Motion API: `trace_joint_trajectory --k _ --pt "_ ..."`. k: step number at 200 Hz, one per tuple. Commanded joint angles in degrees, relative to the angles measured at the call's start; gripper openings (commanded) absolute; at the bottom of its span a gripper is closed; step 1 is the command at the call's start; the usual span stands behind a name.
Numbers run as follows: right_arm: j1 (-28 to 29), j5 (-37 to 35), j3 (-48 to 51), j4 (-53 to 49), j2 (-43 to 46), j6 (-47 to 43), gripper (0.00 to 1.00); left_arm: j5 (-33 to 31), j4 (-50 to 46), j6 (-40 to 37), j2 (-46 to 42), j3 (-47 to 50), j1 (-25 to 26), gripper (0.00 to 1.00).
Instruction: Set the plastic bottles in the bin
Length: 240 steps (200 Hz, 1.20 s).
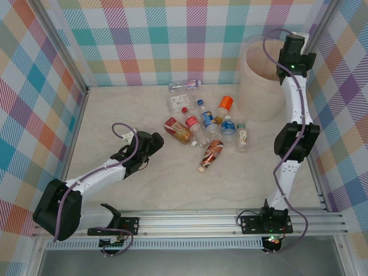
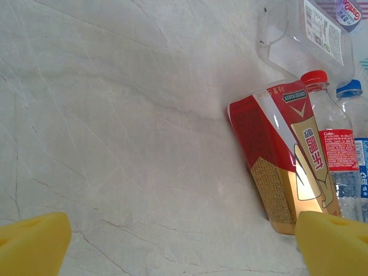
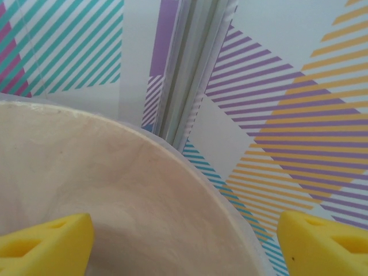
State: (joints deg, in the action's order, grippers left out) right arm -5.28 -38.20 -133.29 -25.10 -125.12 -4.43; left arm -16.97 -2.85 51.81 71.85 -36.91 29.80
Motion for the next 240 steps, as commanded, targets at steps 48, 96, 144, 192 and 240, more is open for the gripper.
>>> trace_joint_trajectory --k 48,96,144,192,240 --pt "0.9 1.7 5.7 -2.0 9.5 6.7 0.87 1.8 1.6 -0.7 -0.5 0.4 -0.7 1.0" --pt "1.5 12.0 20.1 4.1 20.6 12.2 0.96 5.8 4.8 -1.5 0.5 0.1 -0.7 1.0" --pt "1.8 25.1 35.8 10.4 32.8 20.5 1.0 8.8 5.5 -1.4 1.0 -0.7 -0.2 1.0" --pt "2.0 44.9 47.1 12.1 42.8 25.6 1.0 8.5 3.3 -1.2 3.0 -3.7 2.2 1.0" --pt "2.8 54.8 57.7 14.0 50.6 31.8 1.0 9.6 3.2 -0.2 8.3 -7.3 4.4 1.0"
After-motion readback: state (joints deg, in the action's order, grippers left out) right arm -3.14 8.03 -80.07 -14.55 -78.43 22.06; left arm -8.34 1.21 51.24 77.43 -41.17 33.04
